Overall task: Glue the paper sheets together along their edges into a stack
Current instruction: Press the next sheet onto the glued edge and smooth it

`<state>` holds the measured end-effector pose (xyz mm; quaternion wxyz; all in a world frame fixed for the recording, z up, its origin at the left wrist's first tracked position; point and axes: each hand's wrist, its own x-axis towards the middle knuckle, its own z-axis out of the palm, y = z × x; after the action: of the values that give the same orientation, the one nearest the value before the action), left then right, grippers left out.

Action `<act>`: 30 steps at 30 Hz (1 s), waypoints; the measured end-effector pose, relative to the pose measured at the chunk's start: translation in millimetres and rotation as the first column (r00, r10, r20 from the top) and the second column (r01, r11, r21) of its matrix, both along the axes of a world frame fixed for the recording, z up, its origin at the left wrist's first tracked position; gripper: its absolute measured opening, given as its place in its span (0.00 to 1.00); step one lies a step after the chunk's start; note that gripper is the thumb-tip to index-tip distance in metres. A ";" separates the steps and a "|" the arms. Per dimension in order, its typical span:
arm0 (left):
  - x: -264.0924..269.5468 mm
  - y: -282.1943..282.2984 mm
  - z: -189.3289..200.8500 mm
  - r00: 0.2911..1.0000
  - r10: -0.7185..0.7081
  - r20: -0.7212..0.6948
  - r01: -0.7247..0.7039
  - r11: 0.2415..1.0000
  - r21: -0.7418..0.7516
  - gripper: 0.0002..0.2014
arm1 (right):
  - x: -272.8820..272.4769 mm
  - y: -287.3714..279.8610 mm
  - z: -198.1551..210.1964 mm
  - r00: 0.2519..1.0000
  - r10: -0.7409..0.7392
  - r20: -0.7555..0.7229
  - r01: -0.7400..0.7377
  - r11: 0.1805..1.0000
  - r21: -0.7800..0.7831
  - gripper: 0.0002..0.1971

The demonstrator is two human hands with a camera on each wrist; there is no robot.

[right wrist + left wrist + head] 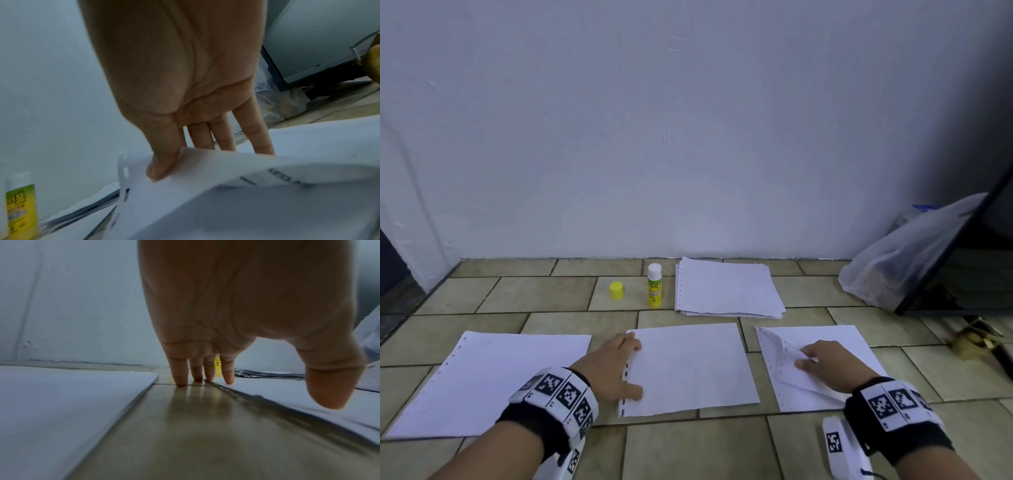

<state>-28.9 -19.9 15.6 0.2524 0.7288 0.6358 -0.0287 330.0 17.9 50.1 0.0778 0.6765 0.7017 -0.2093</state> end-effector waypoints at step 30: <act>-5.2 -5.2 2.9 0.999 -0.004 -0.046 0.007 0.998 0.065 0.47 | -195.1 -27.8 9.8 0.924 0.379 -0.047 -0.371 0.921 0.120 0.15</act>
<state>-34.1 -25.1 18.4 0.2138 0.7375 0.6401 -0.0252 135.0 -9.9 59.9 0.0551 0.5253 0.8309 -0.1753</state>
